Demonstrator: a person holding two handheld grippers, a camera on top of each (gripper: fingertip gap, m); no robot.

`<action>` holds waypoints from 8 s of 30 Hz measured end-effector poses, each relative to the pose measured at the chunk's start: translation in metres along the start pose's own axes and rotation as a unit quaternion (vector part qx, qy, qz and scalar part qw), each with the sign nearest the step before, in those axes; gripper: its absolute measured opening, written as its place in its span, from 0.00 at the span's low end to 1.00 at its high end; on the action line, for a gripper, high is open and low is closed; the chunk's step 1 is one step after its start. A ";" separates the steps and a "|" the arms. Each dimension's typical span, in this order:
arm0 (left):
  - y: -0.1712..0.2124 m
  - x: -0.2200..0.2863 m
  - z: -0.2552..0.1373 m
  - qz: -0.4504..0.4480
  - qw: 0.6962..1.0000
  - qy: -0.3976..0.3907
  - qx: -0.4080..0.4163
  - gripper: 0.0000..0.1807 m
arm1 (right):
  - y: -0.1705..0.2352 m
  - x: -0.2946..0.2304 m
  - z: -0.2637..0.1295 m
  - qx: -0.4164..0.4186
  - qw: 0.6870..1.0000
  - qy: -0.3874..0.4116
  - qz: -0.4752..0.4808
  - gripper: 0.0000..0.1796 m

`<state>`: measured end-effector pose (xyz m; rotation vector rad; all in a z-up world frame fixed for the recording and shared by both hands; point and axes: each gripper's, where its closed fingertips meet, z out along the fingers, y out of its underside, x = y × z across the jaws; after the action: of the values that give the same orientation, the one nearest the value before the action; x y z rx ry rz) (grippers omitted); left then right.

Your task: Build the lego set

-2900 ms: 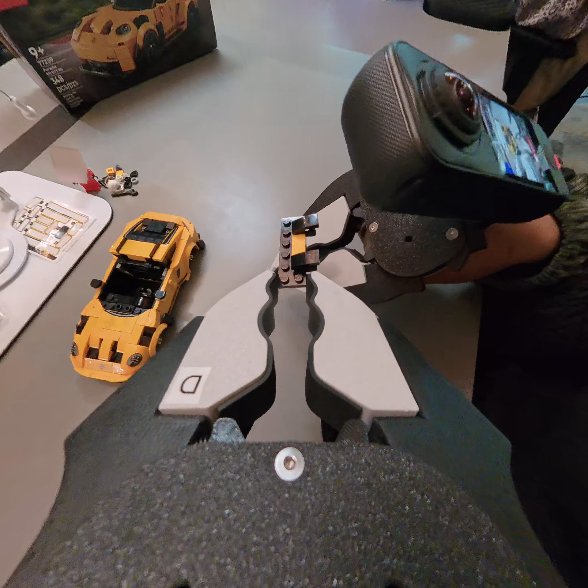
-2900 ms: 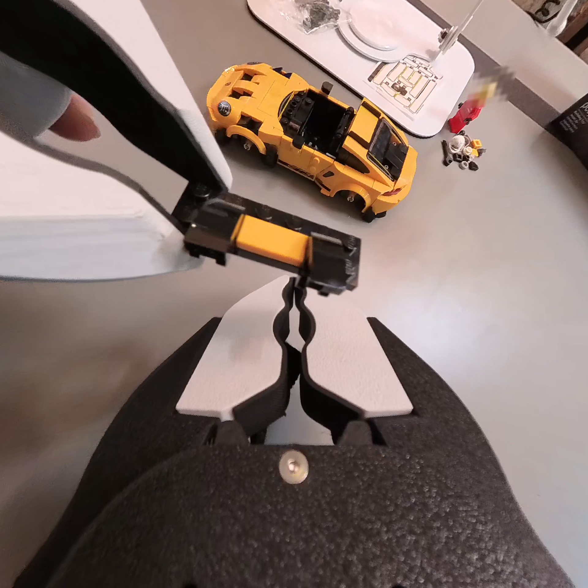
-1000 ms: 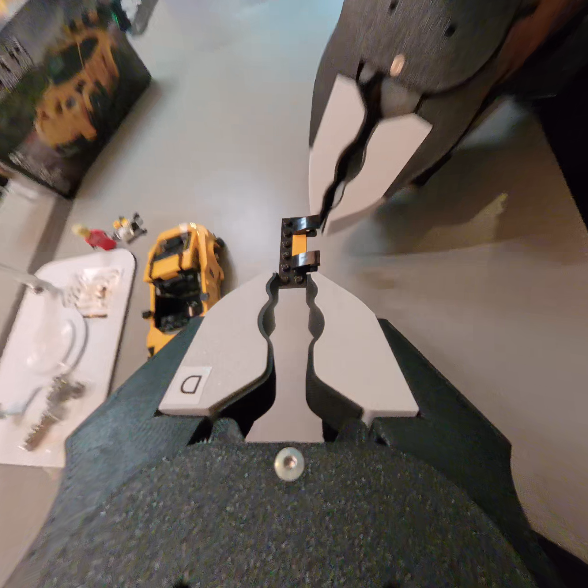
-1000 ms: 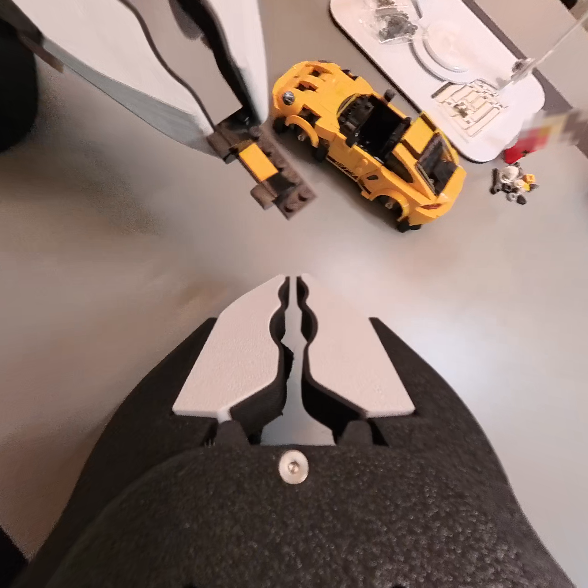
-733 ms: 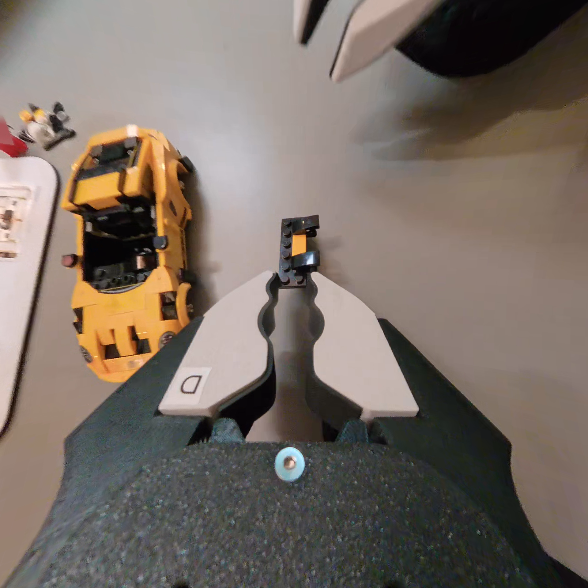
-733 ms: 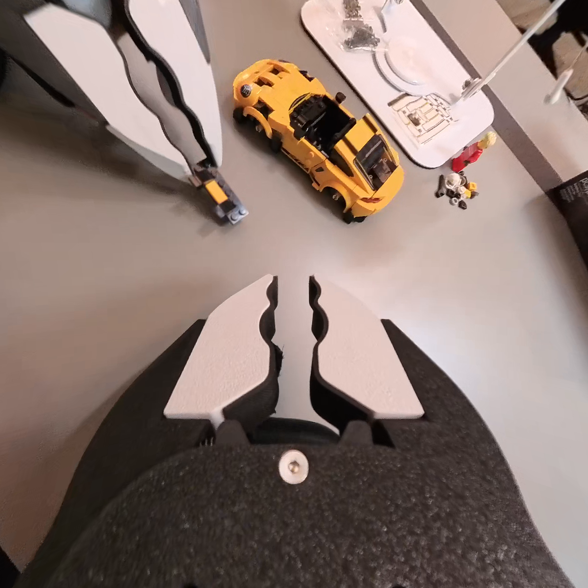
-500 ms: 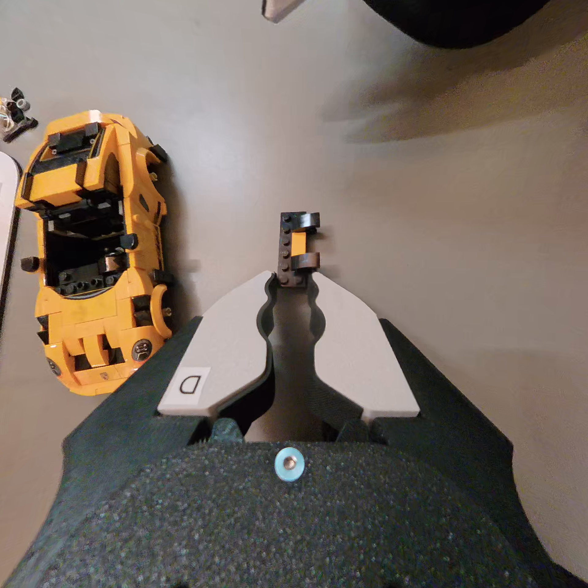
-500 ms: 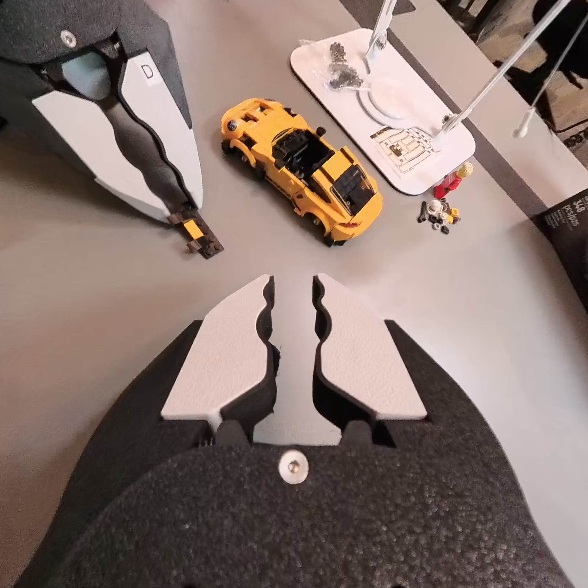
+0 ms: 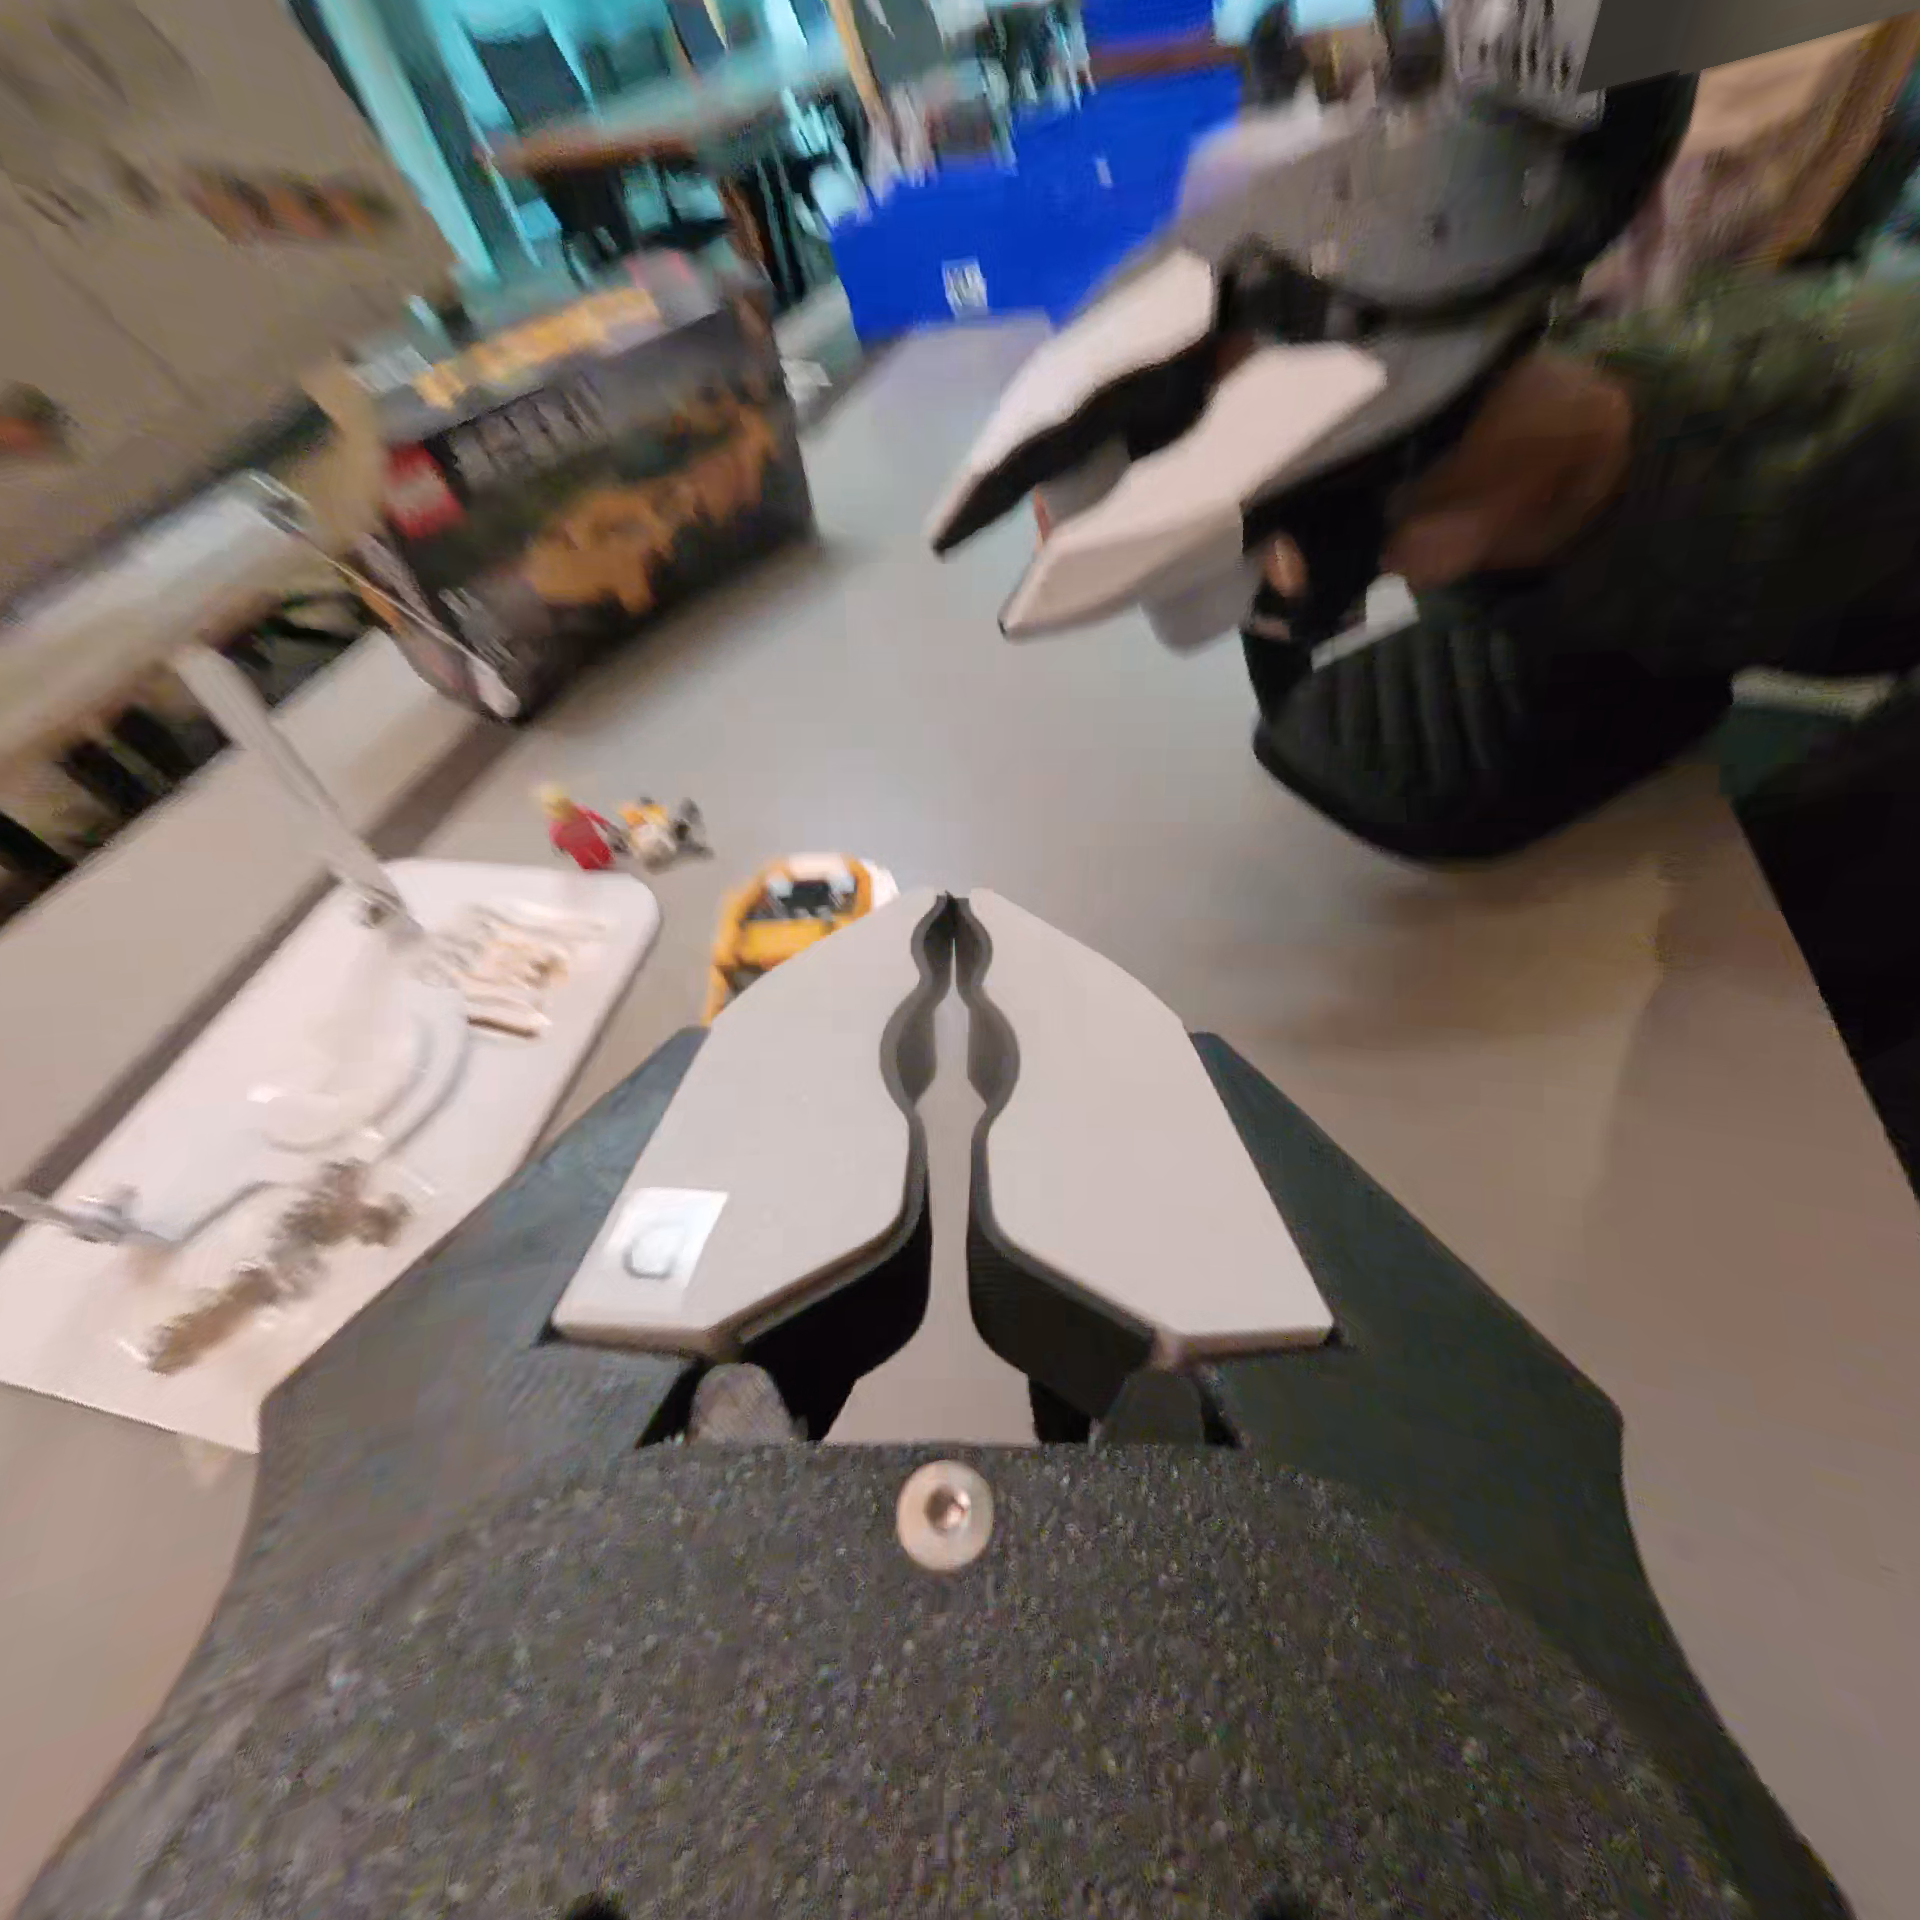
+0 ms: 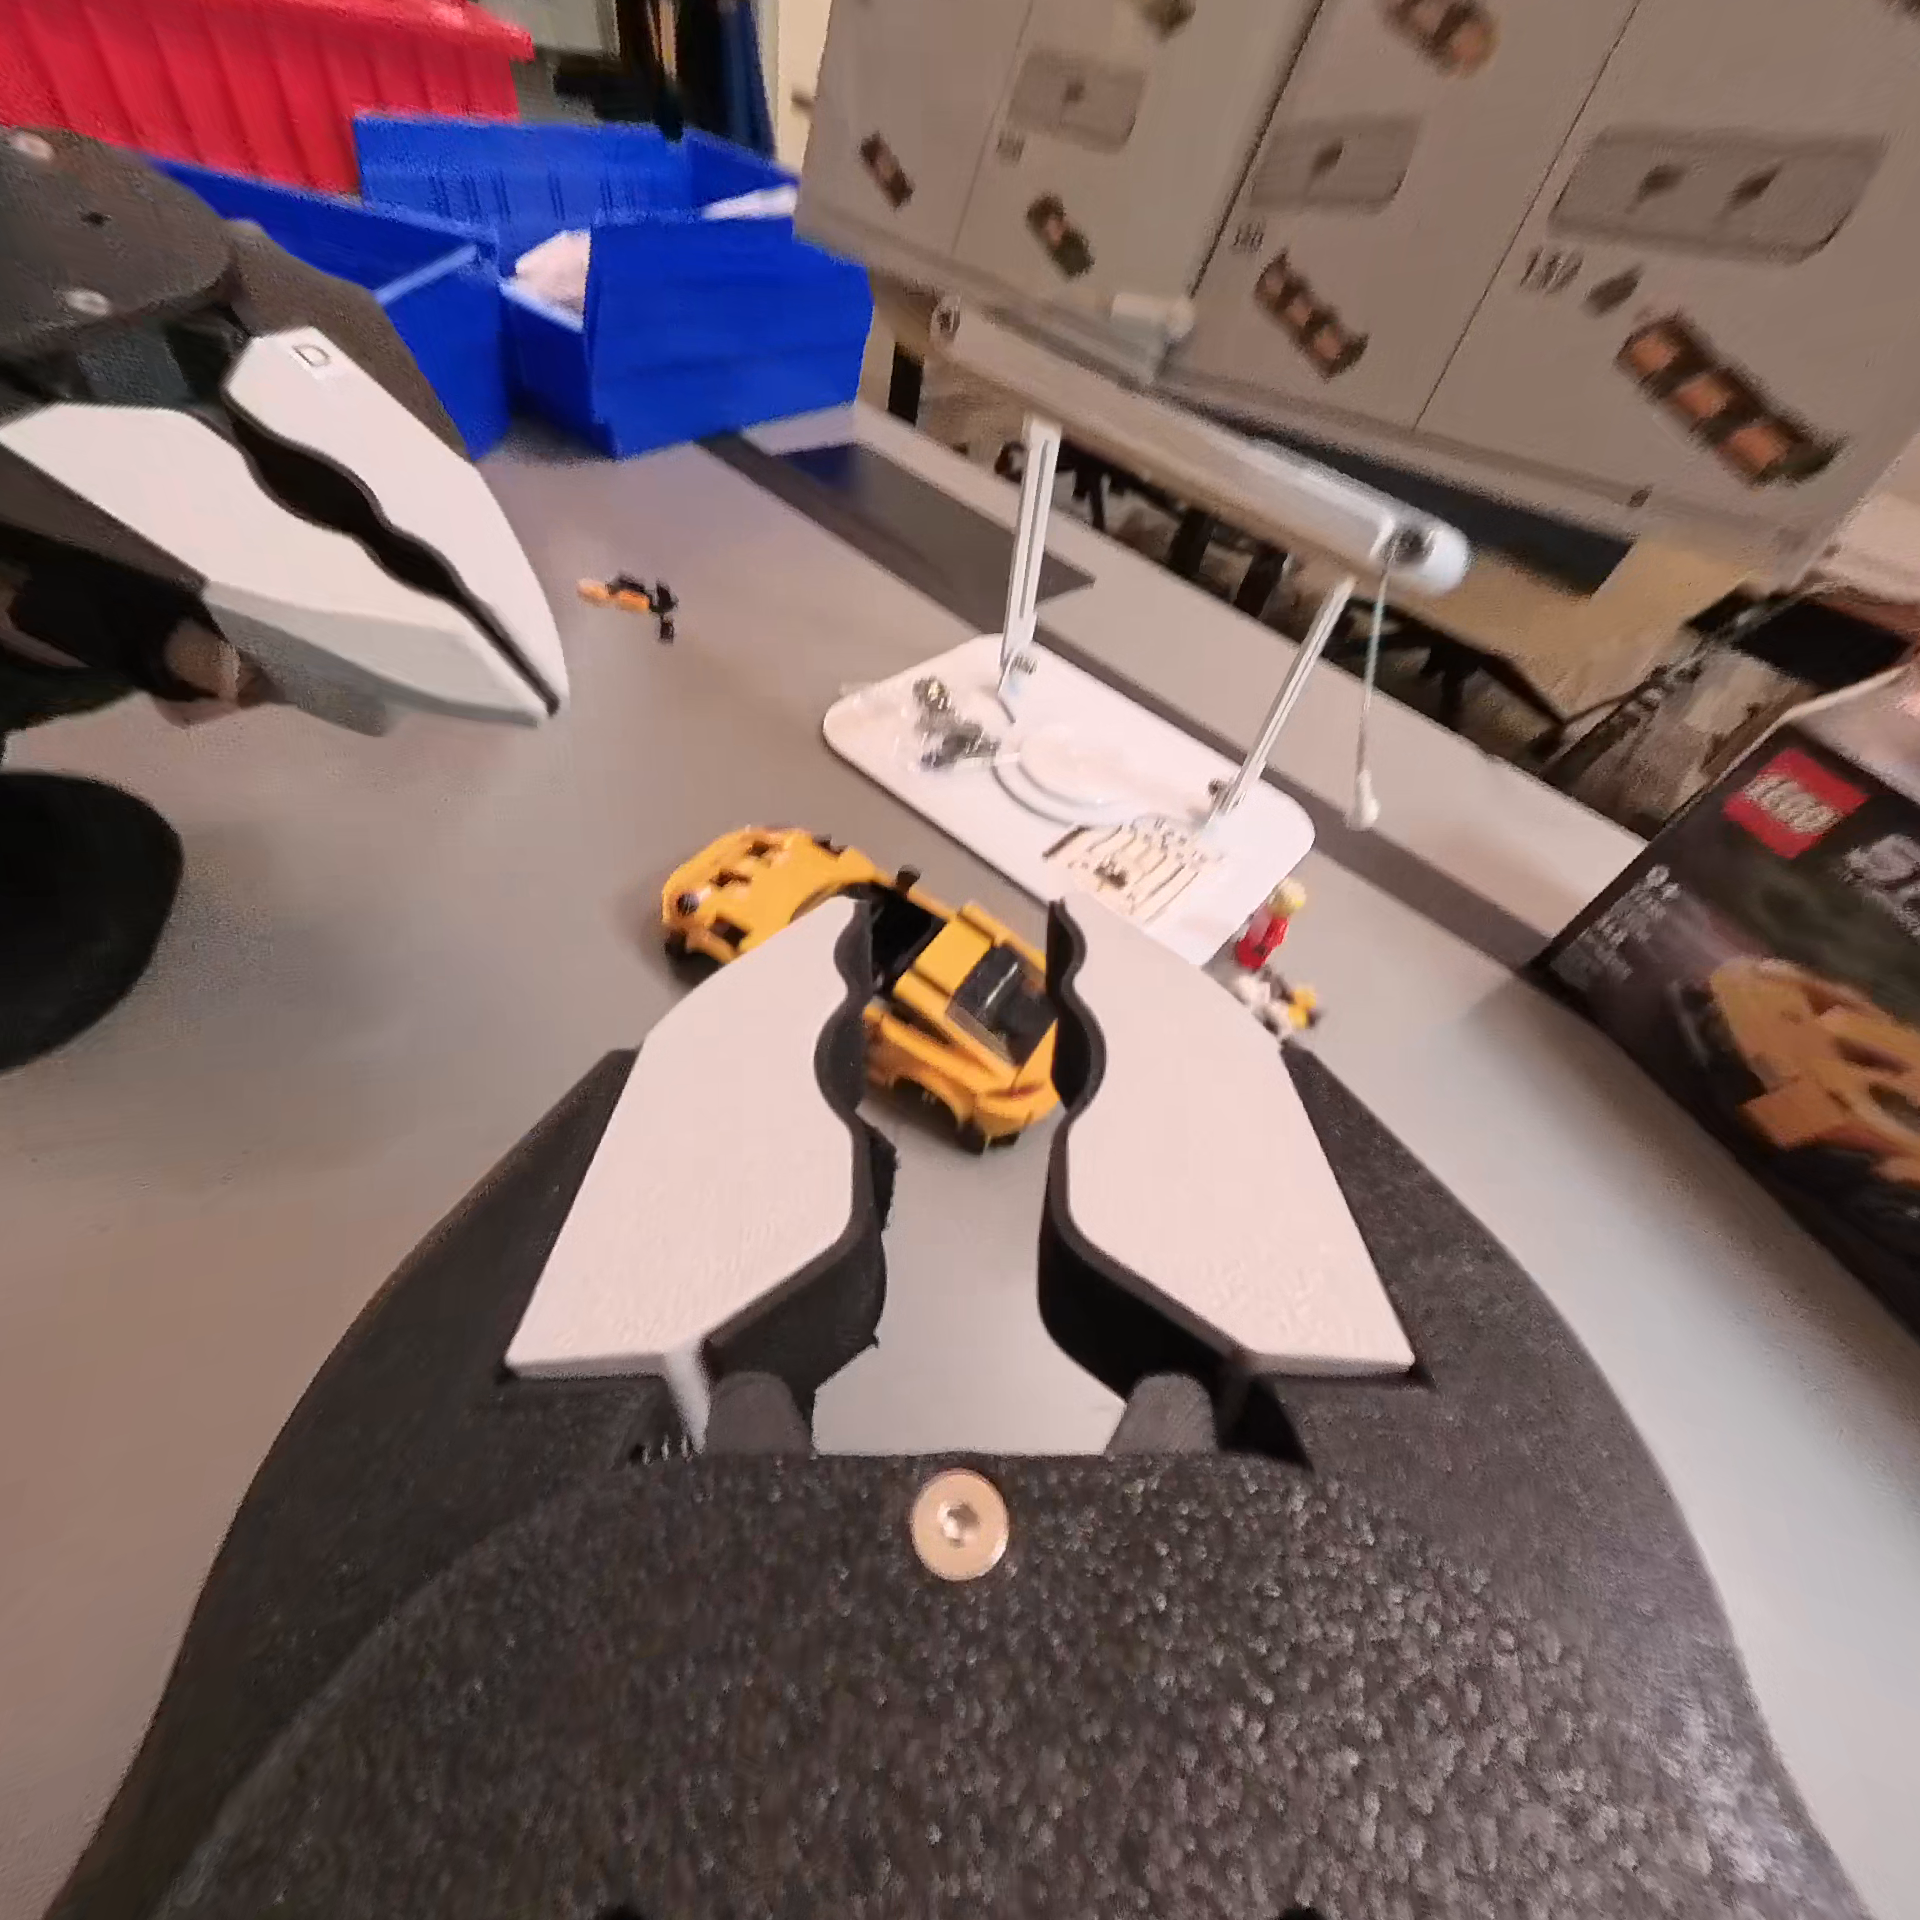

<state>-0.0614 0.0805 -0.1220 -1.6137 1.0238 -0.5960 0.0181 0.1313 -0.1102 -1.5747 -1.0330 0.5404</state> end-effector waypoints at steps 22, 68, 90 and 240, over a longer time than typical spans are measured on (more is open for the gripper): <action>-0.140 -0.185 -0.043 -0.063 0.914 -0.360 0.175 0.00 | -0.165 0.073 0.047 0.199 0.975 0.096 0.037 0.00; -0.104 -0.149 -0.046 -0.048 0.918 -0.363 0.153 0.00 | -0.155 0.078 0.097 0.190 0.971 0.139 -0.041 0.00; -0.027 -0.133 -0.056 -0.052 0.923 -0.364 0.114 0.00 | -0.175 0.105 0.157 0.114 0.968 0.195 -0.108 0.00; 0.025 -0.030 -0.015 0.014 0.997 -0.007 -0.072 0.02 | 0.146 -0.059 0.000 -0.405 0.826 -0.327 -0.217 0.04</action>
<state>-0.0965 0.0976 -0.1380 -1.7237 1.0980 -0.5023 0.0361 0.0822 -0.2586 -1.7990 -2.3138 0.3219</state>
